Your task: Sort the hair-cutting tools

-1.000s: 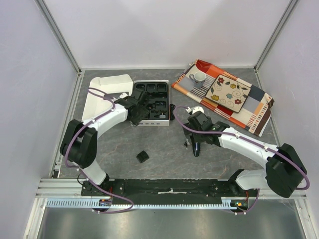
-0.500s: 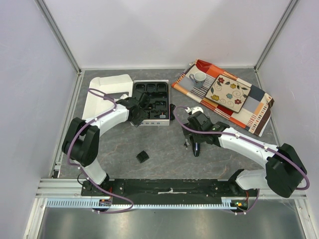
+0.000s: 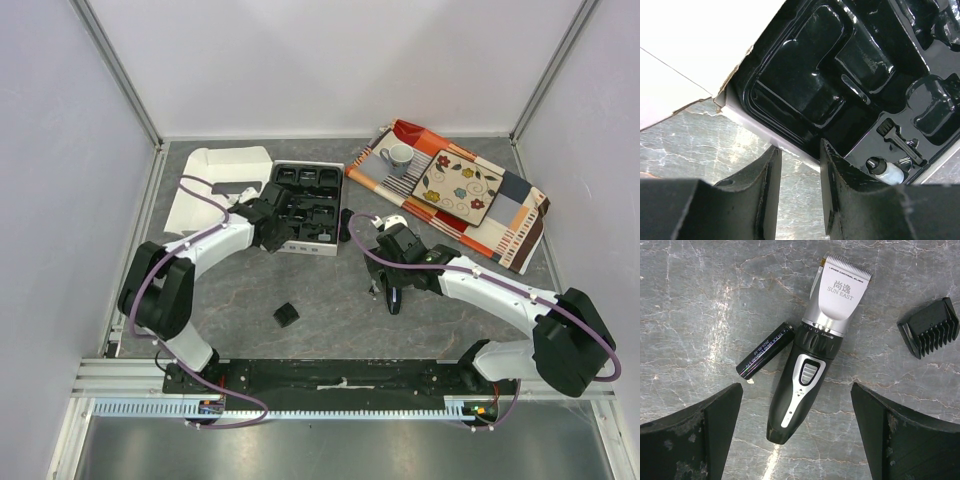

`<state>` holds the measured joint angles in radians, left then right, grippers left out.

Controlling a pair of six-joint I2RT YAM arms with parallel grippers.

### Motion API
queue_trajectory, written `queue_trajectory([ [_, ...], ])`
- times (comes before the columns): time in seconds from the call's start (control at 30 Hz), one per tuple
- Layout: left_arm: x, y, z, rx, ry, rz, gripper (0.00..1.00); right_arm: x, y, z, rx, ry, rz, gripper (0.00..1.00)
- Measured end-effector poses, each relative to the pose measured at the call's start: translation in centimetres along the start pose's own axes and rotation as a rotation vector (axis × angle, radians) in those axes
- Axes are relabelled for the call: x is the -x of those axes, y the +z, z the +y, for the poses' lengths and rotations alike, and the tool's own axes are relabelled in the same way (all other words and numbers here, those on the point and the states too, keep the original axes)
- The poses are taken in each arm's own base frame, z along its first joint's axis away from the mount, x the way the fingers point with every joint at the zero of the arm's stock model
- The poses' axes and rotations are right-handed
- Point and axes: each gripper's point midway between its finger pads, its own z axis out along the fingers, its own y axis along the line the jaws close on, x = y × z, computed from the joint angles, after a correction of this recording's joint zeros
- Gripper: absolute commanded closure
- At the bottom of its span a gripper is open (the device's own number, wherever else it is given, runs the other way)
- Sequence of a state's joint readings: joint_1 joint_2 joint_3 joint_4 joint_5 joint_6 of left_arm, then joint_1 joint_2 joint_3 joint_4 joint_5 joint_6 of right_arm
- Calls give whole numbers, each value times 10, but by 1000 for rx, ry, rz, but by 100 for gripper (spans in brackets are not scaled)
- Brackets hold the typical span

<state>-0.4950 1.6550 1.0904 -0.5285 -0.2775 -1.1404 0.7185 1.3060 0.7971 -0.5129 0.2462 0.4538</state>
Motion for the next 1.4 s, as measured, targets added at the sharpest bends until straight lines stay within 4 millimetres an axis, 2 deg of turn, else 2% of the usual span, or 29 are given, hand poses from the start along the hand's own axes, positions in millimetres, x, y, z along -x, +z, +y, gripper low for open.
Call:
queue_trajectory([
  [0.27,-14,-18,19,-41,144,61,70,-1,-1,1,6,3,3,2],
  [0.53,-22,-41,51,-52,270,70,69,-5,-2,2,14,18,22,2],
  [0.73,-15,-54,67,-57,302,44,57,-10,-1,1,5,32,32,2],
  [0.8,-9,-58,69,-63,306,29,46,-13,0,-1,-7,40,35,2],
  [0.9,-2,-63,70,-73,318,7,37,-16,4,-7,-41,59,37,3],
  [1.33,5,-67,73,-83,373,-11,35,-23,26,-12,-119,114,58,25],
  [1.37,6,-68,74,-83,374,-13,35,-23,27,-12,-122,117,58,28],
  [1.4,6,-68,74,-83,374,-14,35,-23,27,-12,-124,119,57,37],
])
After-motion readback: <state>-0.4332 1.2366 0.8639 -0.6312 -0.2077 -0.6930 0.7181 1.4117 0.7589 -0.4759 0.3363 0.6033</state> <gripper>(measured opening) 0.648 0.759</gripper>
